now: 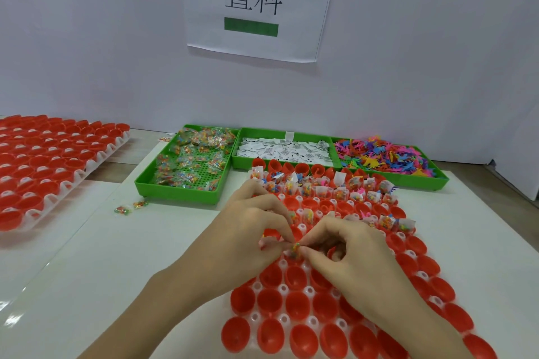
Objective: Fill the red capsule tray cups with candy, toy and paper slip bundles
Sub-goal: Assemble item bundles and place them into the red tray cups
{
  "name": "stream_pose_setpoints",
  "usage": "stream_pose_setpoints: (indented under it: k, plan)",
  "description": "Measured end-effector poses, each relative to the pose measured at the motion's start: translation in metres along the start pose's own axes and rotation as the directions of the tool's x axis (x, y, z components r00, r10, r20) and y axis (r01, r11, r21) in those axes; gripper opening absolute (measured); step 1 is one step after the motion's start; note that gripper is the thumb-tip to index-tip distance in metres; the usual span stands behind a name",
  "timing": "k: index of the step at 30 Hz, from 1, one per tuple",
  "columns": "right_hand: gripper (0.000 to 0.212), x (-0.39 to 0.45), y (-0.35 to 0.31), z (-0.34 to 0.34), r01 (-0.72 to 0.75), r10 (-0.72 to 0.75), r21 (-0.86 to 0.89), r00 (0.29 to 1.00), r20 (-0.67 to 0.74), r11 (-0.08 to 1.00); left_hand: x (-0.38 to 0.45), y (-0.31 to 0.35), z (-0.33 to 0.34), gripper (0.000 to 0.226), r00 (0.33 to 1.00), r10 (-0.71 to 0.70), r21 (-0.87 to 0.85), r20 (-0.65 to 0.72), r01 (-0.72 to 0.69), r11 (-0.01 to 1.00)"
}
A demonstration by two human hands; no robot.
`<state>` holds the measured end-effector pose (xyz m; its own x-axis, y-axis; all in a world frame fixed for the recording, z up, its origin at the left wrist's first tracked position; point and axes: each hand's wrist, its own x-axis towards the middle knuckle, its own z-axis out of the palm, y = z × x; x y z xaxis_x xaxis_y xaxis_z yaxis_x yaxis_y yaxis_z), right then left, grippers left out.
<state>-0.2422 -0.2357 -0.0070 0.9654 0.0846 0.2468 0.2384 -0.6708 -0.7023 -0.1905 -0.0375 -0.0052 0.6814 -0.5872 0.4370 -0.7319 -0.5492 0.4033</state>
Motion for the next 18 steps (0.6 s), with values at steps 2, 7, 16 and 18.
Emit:
stream_pose_setpoints:
  k: [2,7,16,18]
  plan:
    - [0.022,0.0,0.0,0.002,0.005,-0.005,-0.046,1.0,-0.003,0.999,-0.001,0.003,0.006,0.006,0.999,-0.027,0.011,-0.029,0.027,1.0]
    - [0.018,0.004,0.0,0.002,-0.014,0.014,-0.089,1.0,-0.006,0.996,-0.002,0.009,0.013,0.009,0.996,-0.052,0.096,-0.073,0.059,0.994]
    - [0.012,-0.002,0.002,-0.005,0.105,-0.094,-0.207,0.994,0.063,0.973,-0.002,0.01,0.002,0.004,0.999,-0.032,0.131,0.0,0.032,0.991]
    - [0.017,-0.002,0.007,0.0,0.105,-0.092,-0.216,0.993,0.072,0.971,-0.003,0.01,0.0,0.006,0.999,-0.005,0.148,0.038,-0.001,0.989]
